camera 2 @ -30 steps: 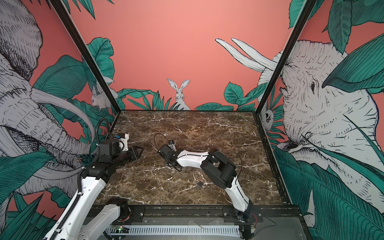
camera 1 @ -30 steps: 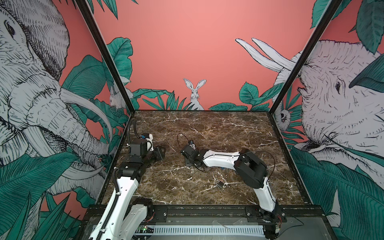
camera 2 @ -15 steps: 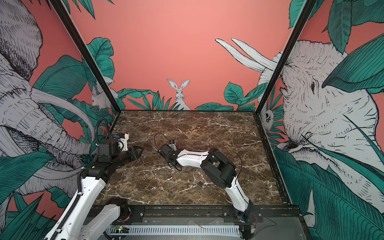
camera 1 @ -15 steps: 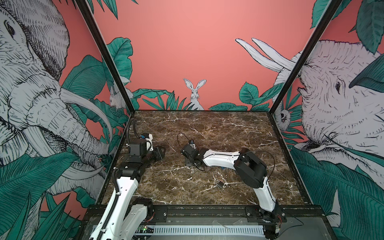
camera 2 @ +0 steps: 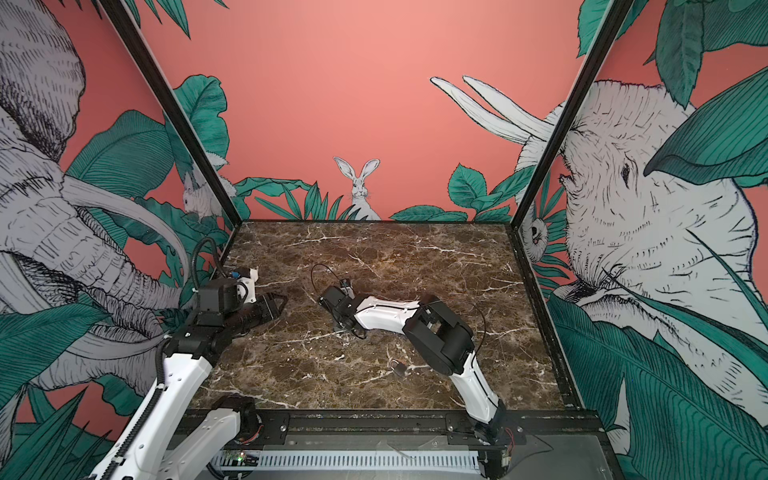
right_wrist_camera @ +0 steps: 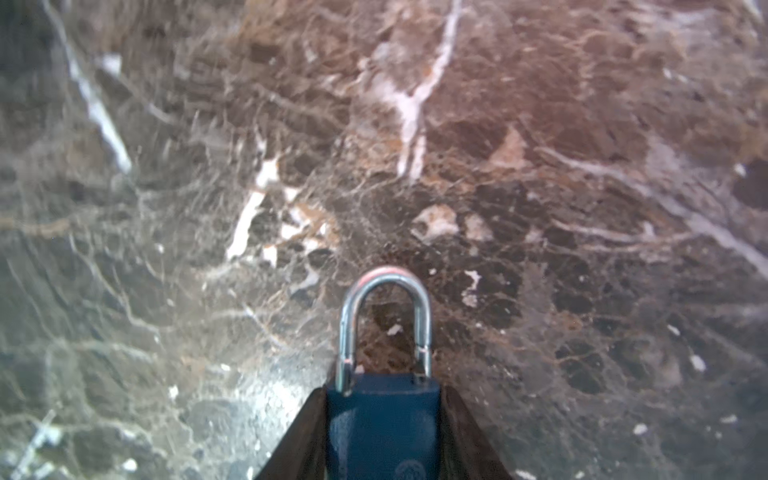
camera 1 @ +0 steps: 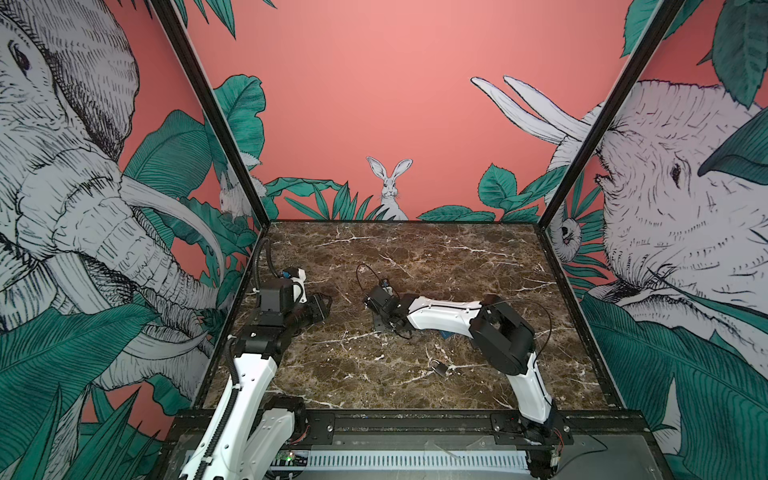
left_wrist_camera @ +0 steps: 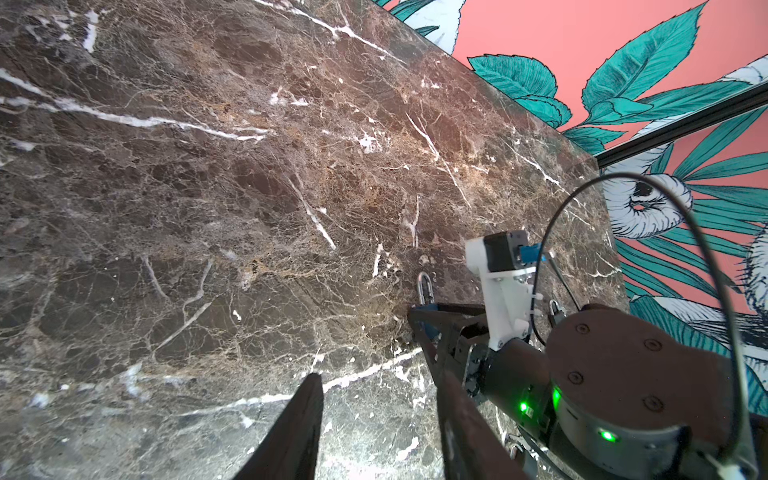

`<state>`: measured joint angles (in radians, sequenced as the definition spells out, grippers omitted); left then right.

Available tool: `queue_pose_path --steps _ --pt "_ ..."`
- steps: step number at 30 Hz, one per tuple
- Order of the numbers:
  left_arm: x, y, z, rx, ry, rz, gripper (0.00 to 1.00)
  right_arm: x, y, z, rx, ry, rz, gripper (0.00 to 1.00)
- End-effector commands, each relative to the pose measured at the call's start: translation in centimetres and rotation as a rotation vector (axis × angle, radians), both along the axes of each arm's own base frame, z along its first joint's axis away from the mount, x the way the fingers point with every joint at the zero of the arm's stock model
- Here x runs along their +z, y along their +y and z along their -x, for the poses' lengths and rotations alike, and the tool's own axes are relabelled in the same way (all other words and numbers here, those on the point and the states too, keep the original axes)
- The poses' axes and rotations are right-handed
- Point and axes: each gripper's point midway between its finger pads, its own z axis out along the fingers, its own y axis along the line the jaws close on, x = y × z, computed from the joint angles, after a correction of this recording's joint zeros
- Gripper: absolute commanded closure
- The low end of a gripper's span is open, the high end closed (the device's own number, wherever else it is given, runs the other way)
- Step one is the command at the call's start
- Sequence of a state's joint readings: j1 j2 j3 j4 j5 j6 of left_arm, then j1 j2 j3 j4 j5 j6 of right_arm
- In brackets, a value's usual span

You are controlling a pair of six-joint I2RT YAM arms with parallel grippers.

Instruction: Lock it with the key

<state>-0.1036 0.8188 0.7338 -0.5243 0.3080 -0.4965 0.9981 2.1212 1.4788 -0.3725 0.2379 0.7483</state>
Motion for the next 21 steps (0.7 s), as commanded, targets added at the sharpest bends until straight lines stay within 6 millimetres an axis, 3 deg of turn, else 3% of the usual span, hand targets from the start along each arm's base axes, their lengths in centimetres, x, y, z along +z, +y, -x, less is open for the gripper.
queue_pose_path --steps 1,4,9,15,16,21 --pt "-0.2 -0.1 0.0 -0.017 0.002 -0.001 0.55 -1.8 -1.3 1.0 0.017 0.059 0.062 0.71" --pt "-0.2 -0.8 0.1 -0.074 0.002 -0.003 0.59 -0.4 -1.0 0.9 0.043 0.038 0.035 0.77" --pt "-0.2 -2.3 0.6 -0.17 0.023 0.039 0.63 3.0 -0.5 1.5 0.134 0.003 -0.026 0.8" --pt "0.8 -5.5 1.6 -0.331 0.013 0.195 0.62 7.8 0.0 4.0 0.323 -0.026 -0.131 0.8" --pt "1.0 -6.0 1.9 -0.356 0.011 0.213 0.62 7.6 -0.8 4.7 0.341 -0.017 -0.124 0.79" --pt "1.4 -8.1 3.1 -0.453 0.015 0.272 0.58 10.7 -1.7 6.4 0.416 -0.048 -0.18 0.8"
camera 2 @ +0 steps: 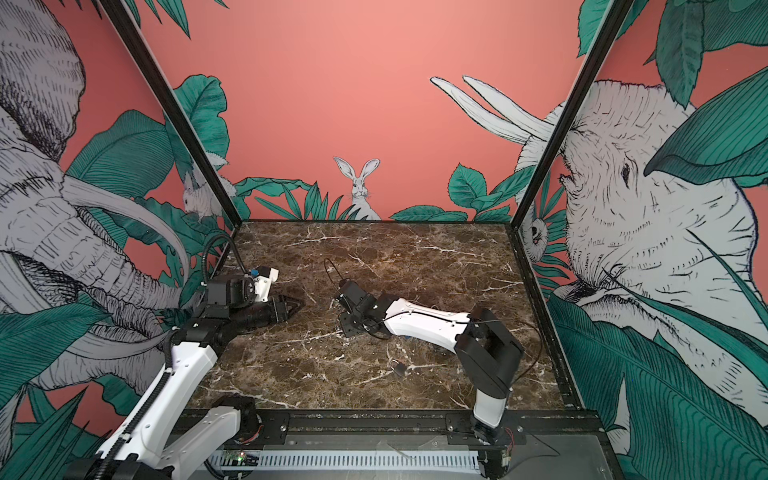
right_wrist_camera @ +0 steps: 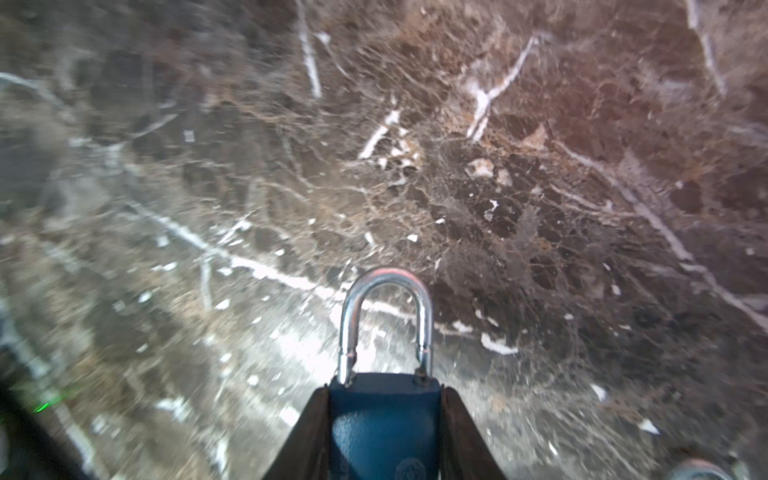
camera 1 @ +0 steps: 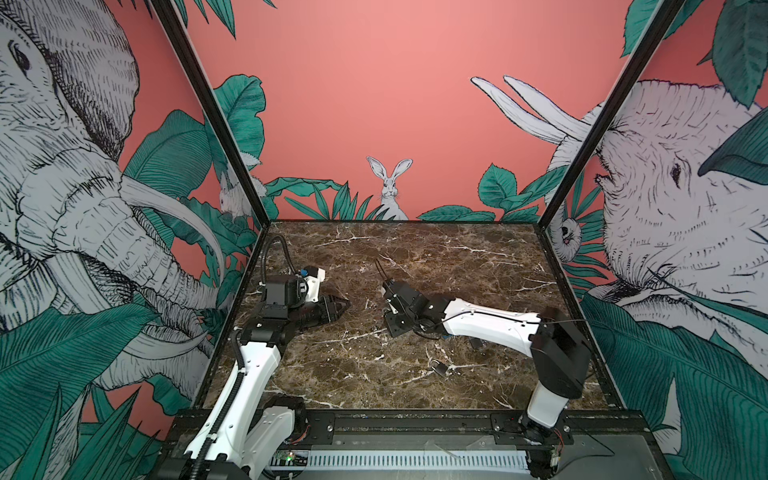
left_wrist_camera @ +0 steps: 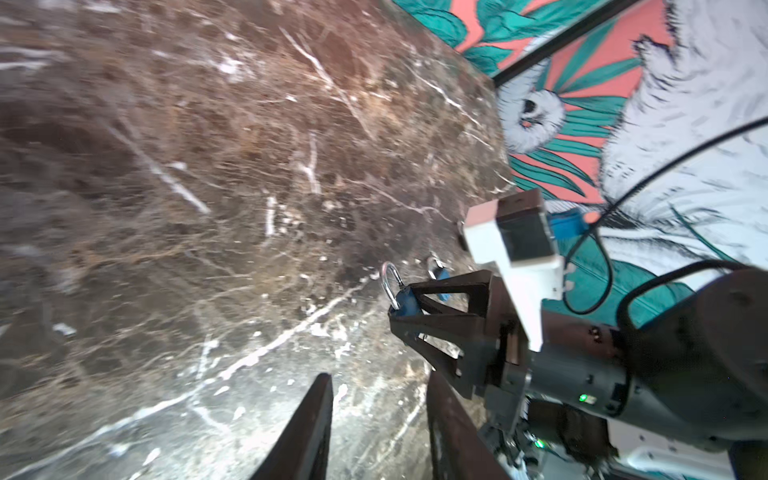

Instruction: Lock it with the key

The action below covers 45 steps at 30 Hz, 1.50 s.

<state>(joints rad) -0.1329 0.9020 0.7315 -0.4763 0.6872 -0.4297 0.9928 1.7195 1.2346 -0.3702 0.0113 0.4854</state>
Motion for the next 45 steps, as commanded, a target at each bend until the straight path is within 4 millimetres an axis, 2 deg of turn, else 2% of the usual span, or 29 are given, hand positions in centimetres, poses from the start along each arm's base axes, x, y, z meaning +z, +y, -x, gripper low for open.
queue_pose_path --steps 1,4,5,7,15,23,35,45 --pt "0.8 -2.5 1.5 -0.12 -0.012 0.087 0.58 2.4 0.5 1.1 0.098 -0.037 -0.072 0.8" --pt "0.7 -4.0 2.3 -0.167 0.004 0.1 0.57 3.1 0.3 1.6 0.118 -0.04 -0.093 0.79" --pt "0.6 -4.3 2.3 -0.176 0.007 0.111 0.57 4.4 0.1 1.8 0.121 -0.058 -0.117 0.79" --pt "0.5 -4.7 2.4 -0.181 0.015 0.132 0.57 5.1 0.0 2.2 0.131 -0.059 -0.135 0.8" --pt "-0.3 -6.1 2.4 -0.201 0.025 0.143 0.57 6.7 0.4 3.2 0.159 -0.06 -0.193 0.8" --pt "-1.0 -7.7 1.9 -0.231 0.036 0.15 0.58 6.7 1.0 3.5 0.173 -0.049 -0.204 0.8" --pt "-2.1 -8.8 1.1 -0.255 0.055 0.142 0.61 7.2 1.4 3.7 0.182 -0.049 -0.214 0.8" --pt "-2.7 -9.7 0.6 -0.271 0.071 0.139 0.7 7.3 1.6 3.7 0.188 -0.051 -0.212 0.8"
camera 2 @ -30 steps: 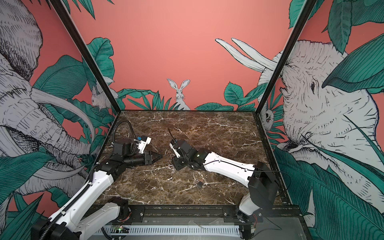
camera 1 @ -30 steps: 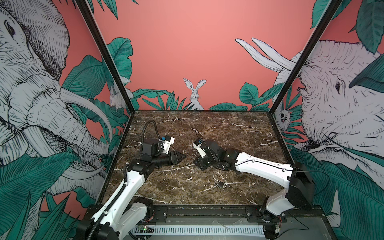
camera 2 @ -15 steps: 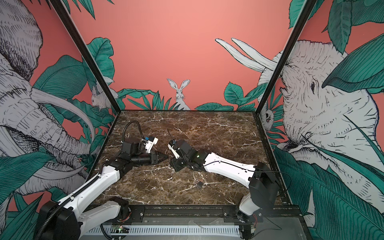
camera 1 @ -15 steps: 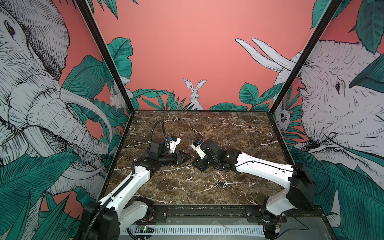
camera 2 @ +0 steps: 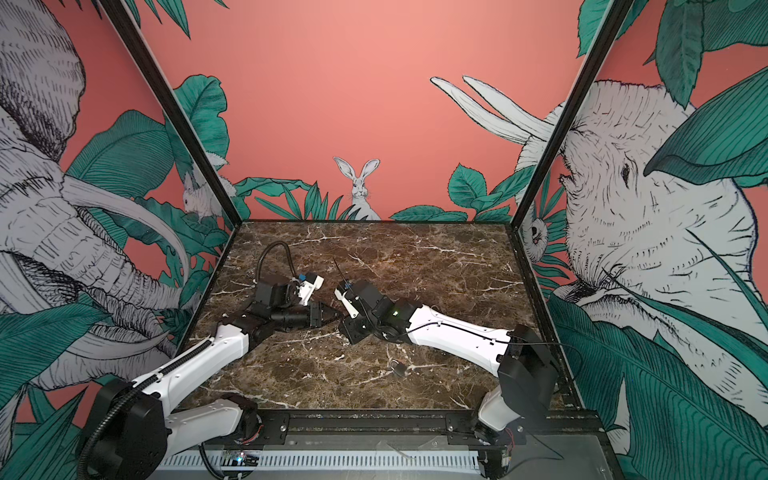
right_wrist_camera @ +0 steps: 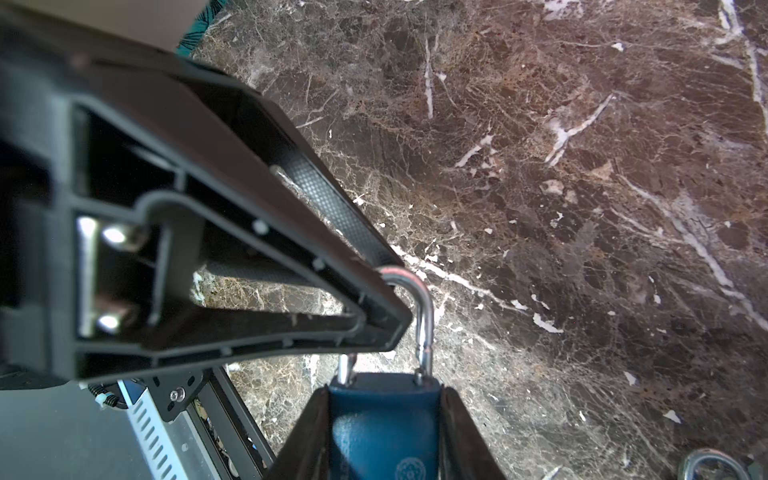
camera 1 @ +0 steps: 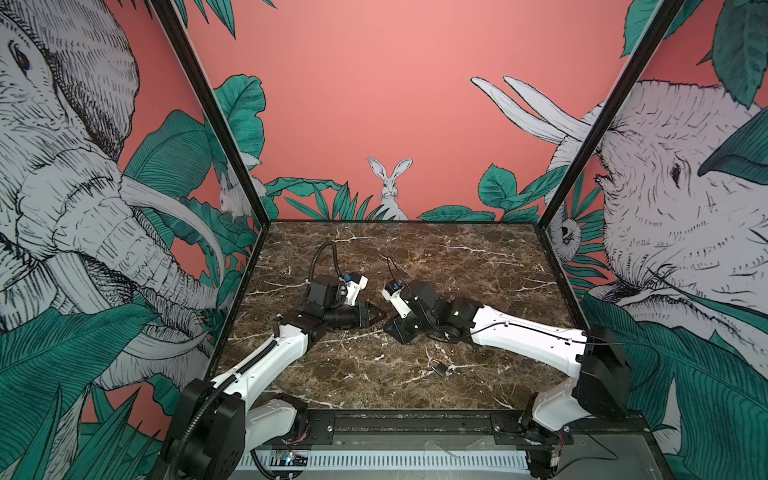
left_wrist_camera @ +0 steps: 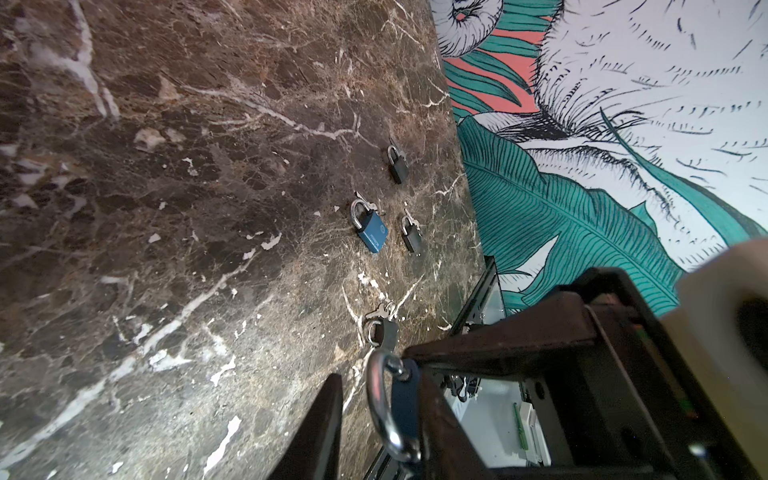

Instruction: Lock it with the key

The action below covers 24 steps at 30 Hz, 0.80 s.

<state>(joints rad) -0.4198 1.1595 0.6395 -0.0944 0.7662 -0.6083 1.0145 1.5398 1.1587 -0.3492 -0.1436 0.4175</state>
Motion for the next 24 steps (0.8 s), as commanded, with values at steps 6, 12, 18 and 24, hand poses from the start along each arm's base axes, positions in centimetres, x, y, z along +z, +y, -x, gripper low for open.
queue_pose_path --steps 6,12,18,24 --pt "1.2 -0.8 -0.6 -0.021 -0.042 0.021 0.76 2.5 1.2 -0.4 0.011 -0.048 -0.066 0.8" --pt "1.2 -1.0 -0.4 -0.031 -0.037 0.025 0.84 2.6 1.2 -0.5 0.011 -0.053 -0.065 0.8" --pt "0.9 -1.1 -0.2 -0.038 -0.023 0.028 1.0 3.0 1.2 -0.7 0.002 -0.065 -0.073 0.81" --pt "0.6 -0.9 -0.8 0.025 -0.016 0.048 1.0 3.0 1.0 -1.4 -0.043 -0.052 -0.127 0.49"
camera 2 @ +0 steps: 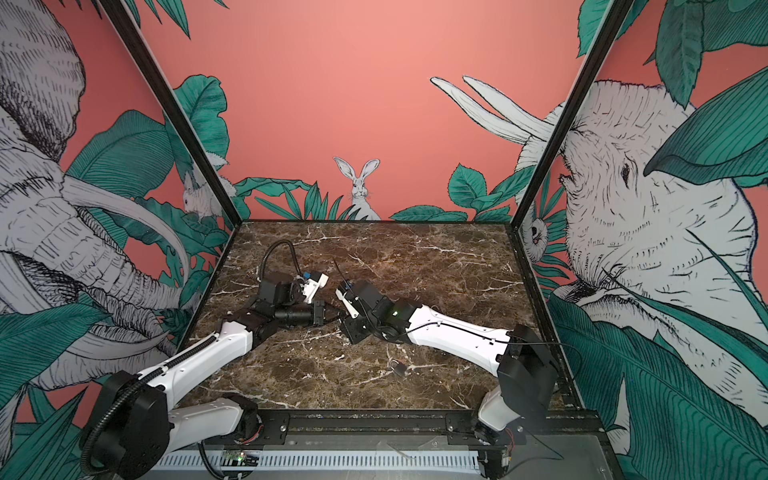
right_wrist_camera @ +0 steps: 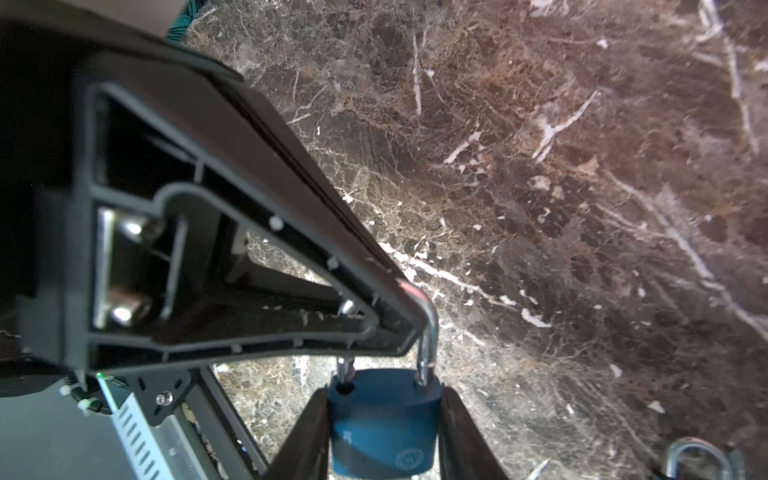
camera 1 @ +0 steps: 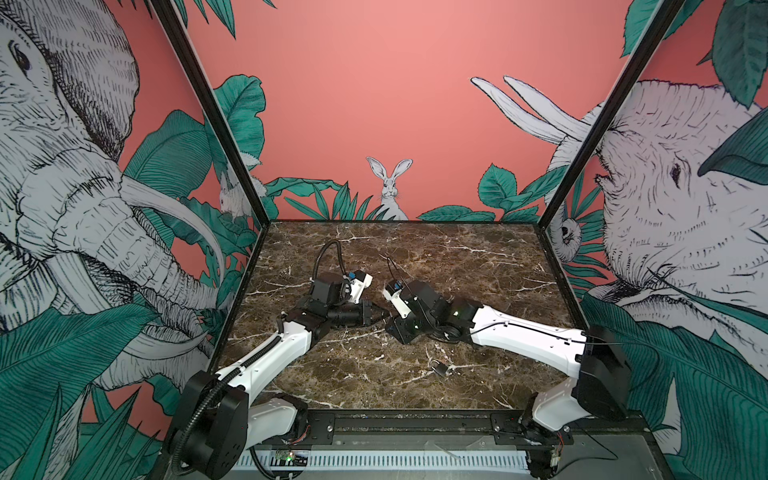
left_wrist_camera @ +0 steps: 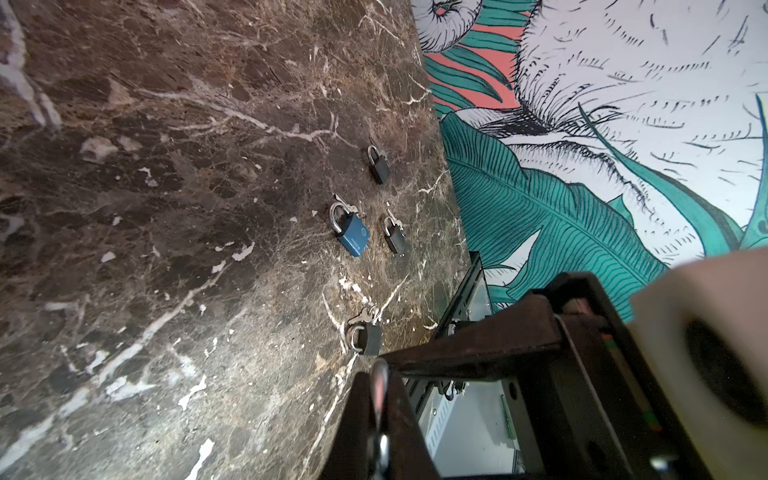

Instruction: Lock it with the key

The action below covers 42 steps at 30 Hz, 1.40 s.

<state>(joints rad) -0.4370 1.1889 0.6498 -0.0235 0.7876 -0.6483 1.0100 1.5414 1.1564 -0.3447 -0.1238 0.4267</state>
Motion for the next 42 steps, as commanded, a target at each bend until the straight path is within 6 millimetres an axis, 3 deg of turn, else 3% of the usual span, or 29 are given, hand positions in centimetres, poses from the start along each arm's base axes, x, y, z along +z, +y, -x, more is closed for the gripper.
queue_pose_path --steps 1,7,14,20,25,30,42 --pt "0.1 0.3 -0.6 0.06 -0.016 0.012 1.0 3.0 1.1 -0.9 -0.023 -0.027 -0.159 0.44" --pt "2.0 1.2 -2.2 0.199 -0.051 0.035 1.0 4.2 -1.2 -1.8 -0.099 0.045 -0.388 0.39" --pt "5.2 2.1 -3.3 0.322 -0.077 0.106 1.0 3.3 -5.3 -3.5 -0.178 0.009 -0.527 0.44" --pt "7.3 2.3 -3.0 0.362 -0.058 0.145 1.0 5.1 -4.6 -3.3 -0.098 -0.086 -0.564 0.48" --pt "7.7 1.5 -2.6 0.365 -0.031 0.127 1.0 6.6 -3.9 -3.1 -0.049 -0.188 -0.531 0.48" --pt "8.3 0.3 -2.5 0.343 -0.03 0.117 1.0 7.1 -3.1 -3.3 -0.025 -0.244 -0.492 0.49" --pt "9.6 -1.0 -2.6 0.312 -0.04 0.129 1.0 6.6 -2.2 -4.0 -0.004 -0.27 -0.441 0.63"
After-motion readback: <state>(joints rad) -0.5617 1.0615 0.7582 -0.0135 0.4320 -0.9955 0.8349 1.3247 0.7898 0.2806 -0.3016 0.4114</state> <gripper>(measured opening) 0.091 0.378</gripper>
